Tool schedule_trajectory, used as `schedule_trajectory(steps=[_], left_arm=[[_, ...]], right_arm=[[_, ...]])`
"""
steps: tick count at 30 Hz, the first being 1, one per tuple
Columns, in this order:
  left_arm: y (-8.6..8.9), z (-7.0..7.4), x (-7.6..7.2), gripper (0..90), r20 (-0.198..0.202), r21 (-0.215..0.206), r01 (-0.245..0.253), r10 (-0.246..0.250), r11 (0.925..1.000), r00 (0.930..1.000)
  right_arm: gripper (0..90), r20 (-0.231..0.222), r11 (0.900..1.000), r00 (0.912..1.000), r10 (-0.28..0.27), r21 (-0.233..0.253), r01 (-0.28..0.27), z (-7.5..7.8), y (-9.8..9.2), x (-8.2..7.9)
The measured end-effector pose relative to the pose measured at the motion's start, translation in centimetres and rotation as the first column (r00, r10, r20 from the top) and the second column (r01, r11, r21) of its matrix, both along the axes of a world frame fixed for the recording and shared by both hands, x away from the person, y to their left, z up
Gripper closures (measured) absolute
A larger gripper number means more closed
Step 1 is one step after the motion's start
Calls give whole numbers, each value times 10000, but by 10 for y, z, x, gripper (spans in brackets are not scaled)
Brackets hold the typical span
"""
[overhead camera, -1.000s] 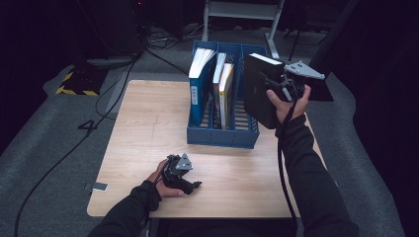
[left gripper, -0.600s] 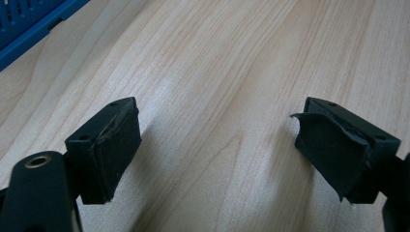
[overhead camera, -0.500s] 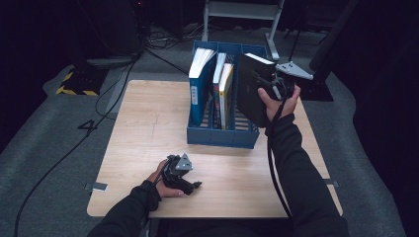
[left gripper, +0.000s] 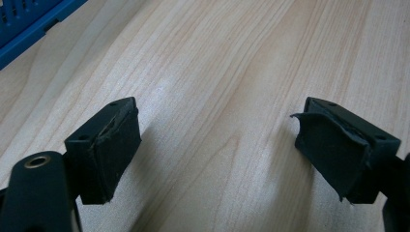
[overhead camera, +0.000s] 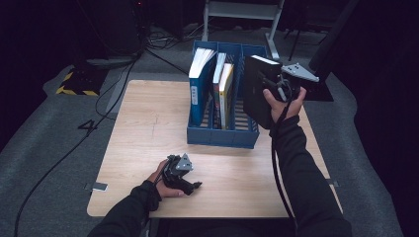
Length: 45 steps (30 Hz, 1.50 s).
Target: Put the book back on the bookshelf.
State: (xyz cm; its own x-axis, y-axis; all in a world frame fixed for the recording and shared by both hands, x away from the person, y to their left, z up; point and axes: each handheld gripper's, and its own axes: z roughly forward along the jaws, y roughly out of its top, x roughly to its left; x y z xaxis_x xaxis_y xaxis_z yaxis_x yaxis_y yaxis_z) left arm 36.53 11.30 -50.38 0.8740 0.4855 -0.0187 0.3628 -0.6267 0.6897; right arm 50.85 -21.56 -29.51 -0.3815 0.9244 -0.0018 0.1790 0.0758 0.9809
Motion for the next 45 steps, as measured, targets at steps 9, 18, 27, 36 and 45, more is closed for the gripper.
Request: schedule_trajectory(steps=[9,18,27,36,45], left_arm=[[0,0,0,158,8,-28,1,-1,10000,10000],[0,0,0,158,8,-15,79,-79,10000,10000],[-1,0,0,156,-34,-50,166,-166,9998,9999],[-2,0,1,155,-21,-42,261,-261,9997,9997],[-3,0,1,155,-5,-16,310,-310,9995,9995]], right_arm=[[532,-173,9997,9996,-228,-85,226,-1,10,15],[530,-533,9984,9971,-545,142,553,-10,17,33],[529,-816,9956,9929,-860,305,888,-21,24,47],[527,-1145,9935,9872,-1111,109,1130,-34,30,54],[525,-1502,9926,9812,-1215,-124,1211,-51,33,58]])
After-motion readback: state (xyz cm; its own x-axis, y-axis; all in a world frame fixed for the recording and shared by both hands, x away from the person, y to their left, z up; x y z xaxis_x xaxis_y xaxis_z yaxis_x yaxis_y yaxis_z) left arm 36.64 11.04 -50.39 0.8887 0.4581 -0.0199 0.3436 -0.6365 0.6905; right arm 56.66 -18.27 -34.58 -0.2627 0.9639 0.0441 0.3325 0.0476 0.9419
